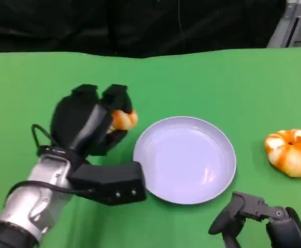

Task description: Grasp the bread from the table and place it into the plate.

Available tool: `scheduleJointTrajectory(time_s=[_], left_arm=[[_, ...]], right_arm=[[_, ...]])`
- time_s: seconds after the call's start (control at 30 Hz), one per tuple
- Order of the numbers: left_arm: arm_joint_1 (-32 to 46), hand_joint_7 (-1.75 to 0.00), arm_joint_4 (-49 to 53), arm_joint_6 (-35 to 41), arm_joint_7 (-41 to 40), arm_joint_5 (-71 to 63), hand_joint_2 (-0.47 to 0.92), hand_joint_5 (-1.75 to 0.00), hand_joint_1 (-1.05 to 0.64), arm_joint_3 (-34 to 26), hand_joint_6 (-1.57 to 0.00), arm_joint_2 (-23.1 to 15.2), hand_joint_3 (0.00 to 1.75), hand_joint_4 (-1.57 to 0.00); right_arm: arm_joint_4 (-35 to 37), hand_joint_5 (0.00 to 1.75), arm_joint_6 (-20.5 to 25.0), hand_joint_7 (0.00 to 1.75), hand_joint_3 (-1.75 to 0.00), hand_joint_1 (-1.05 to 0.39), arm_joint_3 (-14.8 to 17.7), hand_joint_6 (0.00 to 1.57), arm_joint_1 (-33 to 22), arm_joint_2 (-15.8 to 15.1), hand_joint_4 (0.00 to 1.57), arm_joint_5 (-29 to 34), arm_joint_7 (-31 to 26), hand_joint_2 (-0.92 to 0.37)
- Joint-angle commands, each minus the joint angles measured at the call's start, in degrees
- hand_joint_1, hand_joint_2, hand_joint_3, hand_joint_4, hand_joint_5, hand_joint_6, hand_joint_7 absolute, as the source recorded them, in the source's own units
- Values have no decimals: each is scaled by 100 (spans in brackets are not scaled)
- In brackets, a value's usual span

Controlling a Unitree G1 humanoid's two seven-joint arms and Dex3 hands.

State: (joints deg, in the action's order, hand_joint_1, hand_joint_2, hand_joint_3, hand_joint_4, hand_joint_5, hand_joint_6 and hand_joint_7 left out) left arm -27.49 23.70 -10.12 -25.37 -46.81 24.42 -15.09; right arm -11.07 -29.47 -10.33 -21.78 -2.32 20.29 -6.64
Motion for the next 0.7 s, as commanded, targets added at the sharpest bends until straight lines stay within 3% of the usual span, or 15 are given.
scheduleJointTrajectory(time_s=[0.03,0.3,0.37,0.53,0.57,0.6,0.67,0.7], left_arm=[[-185,-161,26,-177,-103,-69,33,-175,-21,187,-74,268,131,-89],[-770,-168,1029,-334,-220,-98,31,-175,-18,524,-73,951,125,-89],[-872,-157,1233,-340,-174,-91,32,-175,-18,600,-76,1079,119,-87],[-1077,-163,1650,-302,-61,-101,36,-175,-17,777,-72,1312,107,-86],[-1122,-129,1765,-245,45,-84,46,-164,-19,824,-79,1403,89,-82],[-1157,-114,1853,-208,111,-70,51,-160,-20,857,-84,1465,79,-81],[-1199,-102,1908,-55,375,-30,56,-157,-20,898,-88,1554,69,-80],[-1220,-67,1919,66,605,-6,71,-139,-25,924,-69,1602,45,-68]], right_arm=[[-123,152,40,125,-145,6,19,88,-32,-38,85,-35,5,-22],[-191,154,86,125,-147,8,-35,88,-100,17,85,-17,-25,-21],[-217,154,94,124,-147,9,-43,88,-132,22,85,-16,-31,-21],[-247,153,94,124,-145,7,-54,87,-161,18,84,30,-48,-23],[-251,153,86,124,-145,7,-65,87,-170,22,84,43,-55,-23],[-254,152,81,124,-145,7,-73,88,-176,25,84,53,-60,-23],[-270,152,87,124,-145,8,-82,88,-188,36,84,64,-68,-22],[-279,152,89,124,-145,7,-85,88,-192,40,84,71,-74,-22]])
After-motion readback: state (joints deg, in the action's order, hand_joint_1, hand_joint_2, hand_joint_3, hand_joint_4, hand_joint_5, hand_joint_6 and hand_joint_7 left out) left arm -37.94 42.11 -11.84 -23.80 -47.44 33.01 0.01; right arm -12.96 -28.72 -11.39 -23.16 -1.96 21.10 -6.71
